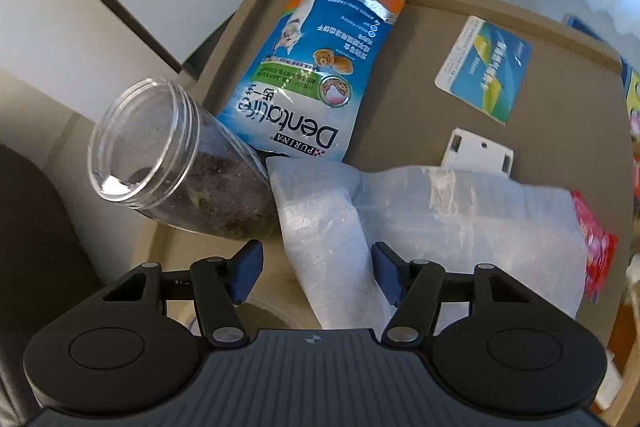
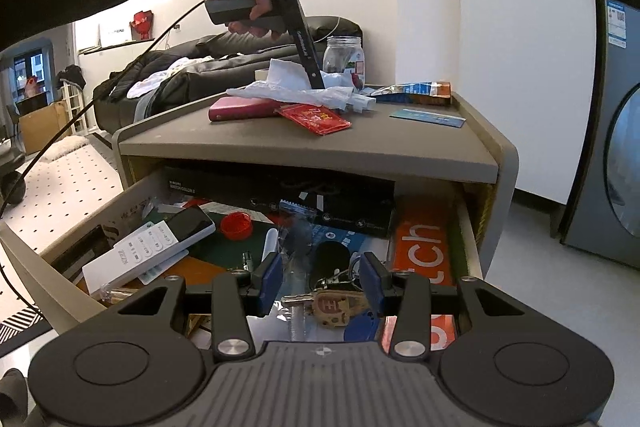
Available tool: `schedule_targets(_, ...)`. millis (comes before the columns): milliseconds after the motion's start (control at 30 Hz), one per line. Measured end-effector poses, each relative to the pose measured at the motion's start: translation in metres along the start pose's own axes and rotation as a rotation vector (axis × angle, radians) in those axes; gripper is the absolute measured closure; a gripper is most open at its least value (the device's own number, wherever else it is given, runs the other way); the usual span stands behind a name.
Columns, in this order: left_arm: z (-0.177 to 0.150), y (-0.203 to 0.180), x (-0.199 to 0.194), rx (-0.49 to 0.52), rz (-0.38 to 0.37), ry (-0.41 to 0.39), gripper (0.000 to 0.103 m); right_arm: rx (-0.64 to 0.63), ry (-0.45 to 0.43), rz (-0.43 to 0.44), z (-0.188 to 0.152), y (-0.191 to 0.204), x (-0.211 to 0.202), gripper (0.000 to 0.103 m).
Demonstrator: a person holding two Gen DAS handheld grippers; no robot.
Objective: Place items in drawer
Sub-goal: 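Lower the open left gripper onto the white plastic bag, then close the left gripper on the white plastic bag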
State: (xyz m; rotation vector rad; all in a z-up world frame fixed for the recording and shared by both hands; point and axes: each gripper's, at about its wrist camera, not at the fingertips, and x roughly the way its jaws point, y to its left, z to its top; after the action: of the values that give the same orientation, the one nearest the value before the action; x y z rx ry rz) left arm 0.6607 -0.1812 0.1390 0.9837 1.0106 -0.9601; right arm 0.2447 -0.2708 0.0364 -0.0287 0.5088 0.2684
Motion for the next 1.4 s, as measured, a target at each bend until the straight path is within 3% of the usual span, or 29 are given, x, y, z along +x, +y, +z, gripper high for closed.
schedule_targets(267,0.003,0.005,0.012,-0.067,-0.015,0.038,0.039,0.009,0.007,-0.009,-0.002,-0.001,0.001,0.057)
schedule_targets(633,-0.009,-0.003,0.008,-0.104,0.027,-0.024,0.044,0.032,-0.018,-0.051,-0.007,-0.004,-0.003,0.057)
schedule_targets(700,-0.015,-0.008,0.006,-0.112,0.049,-0.047,0.049,0.028,-0.022,-0.055,-0.007,-0.003,-0.002,0.057)
schedule_targets(767,-0.017,-0.013,0.005,-0.120,0.079,-0.048,0.072,0.027,-0.023,-0.058,-0.007,-0.004,-0.002,0.056)
schedule_targets(967,-0.021,-0.031,0.004,-0.128,0.150,-0.035,0.077,0.021,-0.029,-0.085,-0.009,-0.001,-0.005,0.051)
schedule_targets(1167,-0.020,-0.053,-0.001,-0.133,0.260,-0.086,0.081,0.045,-0.031,-0.113,-0.011,-0.001,-0.015,0.051)
schedule_targets(1400,-0.048,-0.071,-0.031,-0.239,0.362,-0.273,0.082,0.089,-0.053,-0.140,-0.017,-0.003,-0.033,0.049)
